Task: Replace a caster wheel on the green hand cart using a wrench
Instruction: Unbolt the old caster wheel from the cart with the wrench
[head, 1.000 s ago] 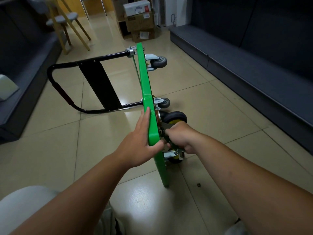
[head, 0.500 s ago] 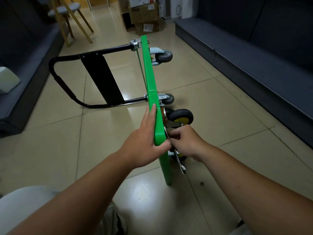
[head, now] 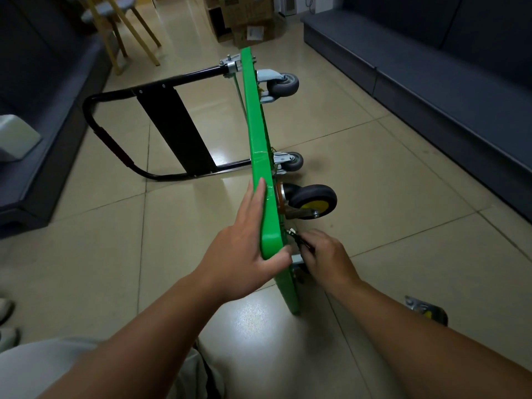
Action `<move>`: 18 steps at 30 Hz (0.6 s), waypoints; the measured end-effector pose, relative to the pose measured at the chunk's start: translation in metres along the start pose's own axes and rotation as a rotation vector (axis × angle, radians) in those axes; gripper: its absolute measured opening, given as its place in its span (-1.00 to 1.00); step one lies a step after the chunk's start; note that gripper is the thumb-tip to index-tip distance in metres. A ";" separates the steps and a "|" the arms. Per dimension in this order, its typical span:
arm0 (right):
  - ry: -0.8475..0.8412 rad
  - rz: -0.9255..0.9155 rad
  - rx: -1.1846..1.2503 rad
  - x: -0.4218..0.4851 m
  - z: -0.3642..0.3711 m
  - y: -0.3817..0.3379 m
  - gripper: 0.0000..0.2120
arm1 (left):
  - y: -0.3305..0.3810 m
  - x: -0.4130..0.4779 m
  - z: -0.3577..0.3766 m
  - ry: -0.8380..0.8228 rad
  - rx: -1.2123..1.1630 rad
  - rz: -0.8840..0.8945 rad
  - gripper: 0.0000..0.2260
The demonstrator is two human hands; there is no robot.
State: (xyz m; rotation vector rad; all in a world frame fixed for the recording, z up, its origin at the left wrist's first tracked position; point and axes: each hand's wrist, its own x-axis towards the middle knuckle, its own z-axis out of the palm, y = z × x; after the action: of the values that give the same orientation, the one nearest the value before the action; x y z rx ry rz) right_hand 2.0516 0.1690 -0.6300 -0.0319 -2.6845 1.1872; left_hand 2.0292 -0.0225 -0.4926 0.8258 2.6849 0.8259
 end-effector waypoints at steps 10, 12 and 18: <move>-0.022 0.694 0.139 -0.017 -0.042 0.117 -0.90 | -0.011 0.000 0.002 0.102 0.071 0.053 -0.03; 0.059 0.984 0.075 -0.046 -0.064 0.157 -0.92 | -0.009 -0.001 0.003 0.121 0.080 0.053 -0.03; 0.207 1.514 0.076 -0.123 -0.074 0.213 -0.75 | -0.004 -0.002 0.010 0.191 0.067 0.009 -0.09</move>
State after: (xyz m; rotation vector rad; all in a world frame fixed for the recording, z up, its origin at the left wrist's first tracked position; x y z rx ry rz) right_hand 2.1727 0.3550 -0.7600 -2.2600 -2.1238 1.3279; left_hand 2.0326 -0.0225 -0.5031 0.8126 2.8918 0.8612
